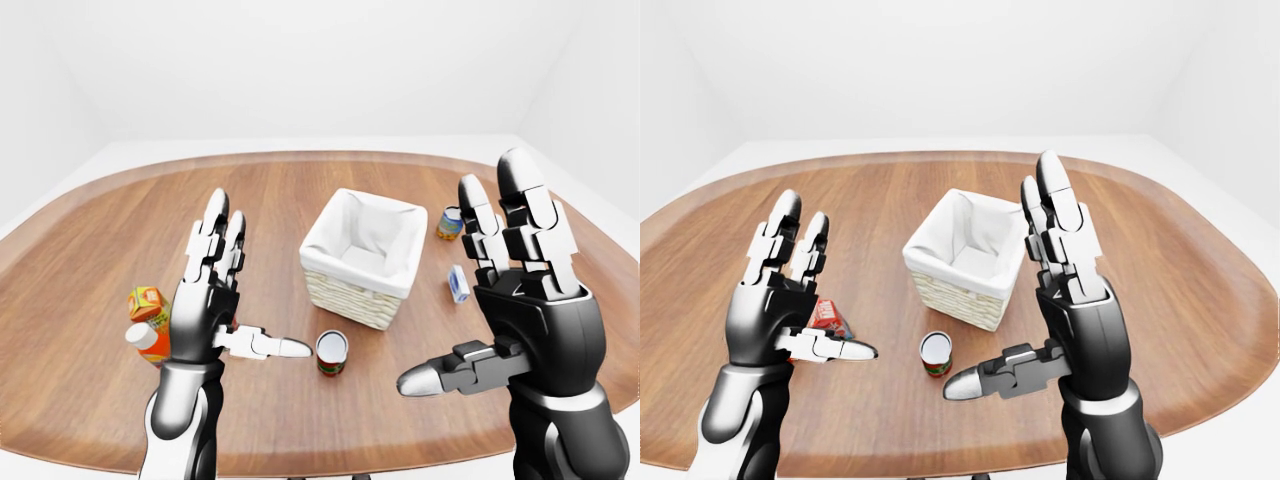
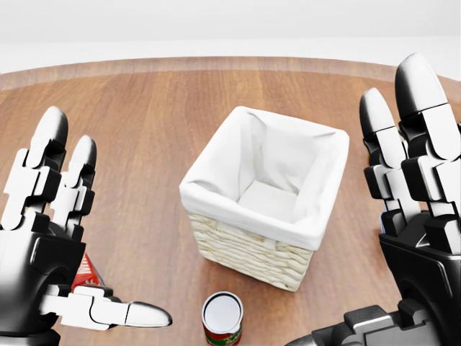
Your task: Pick the milk and place it in the basket.
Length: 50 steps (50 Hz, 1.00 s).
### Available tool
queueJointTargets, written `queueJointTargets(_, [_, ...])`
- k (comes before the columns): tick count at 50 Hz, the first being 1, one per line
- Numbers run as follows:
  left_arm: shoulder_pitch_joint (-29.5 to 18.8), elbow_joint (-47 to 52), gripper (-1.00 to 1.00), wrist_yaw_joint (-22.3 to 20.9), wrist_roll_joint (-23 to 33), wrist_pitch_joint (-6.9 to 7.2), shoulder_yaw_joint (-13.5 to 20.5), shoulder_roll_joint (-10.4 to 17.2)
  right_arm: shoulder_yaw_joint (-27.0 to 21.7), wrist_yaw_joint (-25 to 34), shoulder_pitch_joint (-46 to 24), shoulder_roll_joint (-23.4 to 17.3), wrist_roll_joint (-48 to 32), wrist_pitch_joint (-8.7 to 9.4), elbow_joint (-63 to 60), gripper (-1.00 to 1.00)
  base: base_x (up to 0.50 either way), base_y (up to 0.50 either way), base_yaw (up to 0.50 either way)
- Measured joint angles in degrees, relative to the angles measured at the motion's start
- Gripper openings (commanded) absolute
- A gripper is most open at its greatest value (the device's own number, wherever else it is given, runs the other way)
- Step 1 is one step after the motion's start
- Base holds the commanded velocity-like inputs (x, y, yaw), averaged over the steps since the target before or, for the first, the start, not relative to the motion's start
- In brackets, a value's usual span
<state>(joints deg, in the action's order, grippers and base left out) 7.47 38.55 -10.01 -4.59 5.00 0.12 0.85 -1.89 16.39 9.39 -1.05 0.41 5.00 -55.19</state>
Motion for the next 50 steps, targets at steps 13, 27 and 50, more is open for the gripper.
queueJointTargets(13, [-0.5, -0.1, 1.00, 0.6, 0.3, 0.00, 0.0, 0.0, 0.2, 0.0, 0.0, 0.0, -0.1, 0.00, -0.1, 1.00, 0.36, 0.00, 0.00])
queueJointTargets(27, [0.4, -1.0, 1.00, 0.7, -0.1, 0.00, 0.1, -0.2, 0.2, 0.2, 0.5, 0.0, 0.0, 0.00, 0.1, 1.00, 0.36, 0.00, 0.00])
queueJointTargets(50, [-0.2, -5.9, 1.00, -2.6, 7.3, -1.76, 5.2, 1.8, -0.2, 0.3, 1.6, 0.2, 0.9, -0.21, 1.5, 1.00, 0.08, 0.00, 0.00])
